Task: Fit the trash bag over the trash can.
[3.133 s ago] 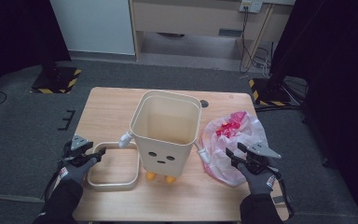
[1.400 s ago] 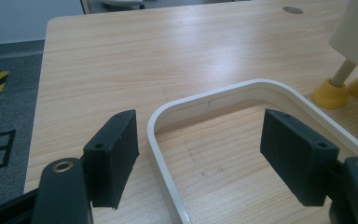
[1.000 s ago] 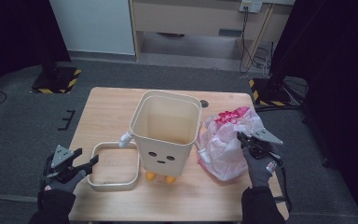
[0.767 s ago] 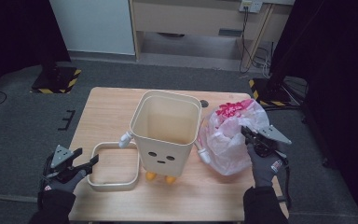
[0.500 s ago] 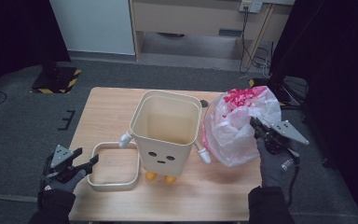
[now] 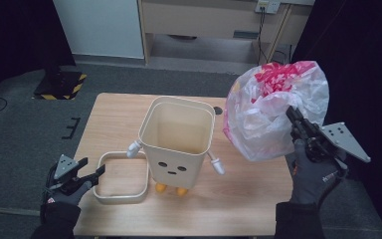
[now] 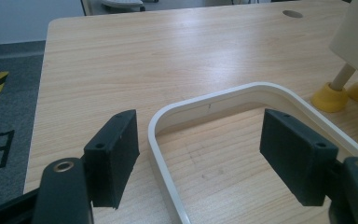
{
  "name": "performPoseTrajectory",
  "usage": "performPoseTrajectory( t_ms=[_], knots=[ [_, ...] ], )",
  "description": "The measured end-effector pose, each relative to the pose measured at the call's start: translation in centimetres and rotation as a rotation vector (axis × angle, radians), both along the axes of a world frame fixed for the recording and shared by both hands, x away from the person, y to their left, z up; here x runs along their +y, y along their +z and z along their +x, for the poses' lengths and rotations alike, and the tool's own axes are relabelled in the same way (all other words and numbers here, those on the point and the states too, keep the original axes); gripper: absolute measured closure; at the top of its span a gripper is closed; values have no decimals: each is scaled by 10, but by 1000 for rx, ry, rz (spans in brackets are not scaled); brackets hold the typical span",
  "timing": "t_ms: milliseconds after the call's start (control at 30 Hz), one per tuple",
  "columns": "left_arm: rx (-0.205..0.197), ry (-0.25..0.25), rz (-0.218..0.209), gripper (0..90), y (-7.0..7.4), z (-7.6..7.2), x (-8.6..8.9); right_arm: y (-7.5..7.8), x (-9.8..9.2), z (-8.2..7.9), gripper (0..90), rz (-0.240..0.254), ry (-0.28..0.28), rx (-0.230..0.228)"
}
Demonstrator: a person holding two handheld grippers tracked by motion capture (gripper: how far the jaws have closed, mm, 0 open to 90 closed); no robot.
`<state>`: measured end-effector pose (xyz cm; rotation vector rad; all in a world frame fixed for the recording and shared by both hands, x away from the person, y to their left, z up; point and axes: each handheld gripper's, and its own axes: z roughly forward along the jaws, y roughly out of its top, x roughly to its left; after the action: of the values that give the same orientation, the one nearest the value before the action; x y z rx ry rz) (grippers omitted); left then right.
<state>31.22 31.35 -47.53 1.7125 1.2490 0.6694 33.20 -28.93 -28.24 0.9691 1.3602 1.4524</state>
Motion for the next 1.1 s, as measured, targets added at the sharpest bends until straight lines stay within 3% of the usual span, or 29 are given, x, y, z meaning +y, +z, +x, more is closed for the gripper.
performPoseTrajectory(
  t_ms=[267, 567, 800, 1100],
  knots=[
    [-1, 1, 1, 276, 0, 0, 0, 38, 11, -28, 874, 1, 29, -109],
    [-2, 3, 4, 278, 0, 0, 0, 67, 33, -62, 872, -4, 51, -190],
    [-7, 5, 4, 278, 0, 0, 1, 71, 61, -77, 871, -9, 74, -231],
    [-10, 5, 5, 279, 0, 1, 1, 69, 97, -85, 870, 11, 162, -233]
  ],
)
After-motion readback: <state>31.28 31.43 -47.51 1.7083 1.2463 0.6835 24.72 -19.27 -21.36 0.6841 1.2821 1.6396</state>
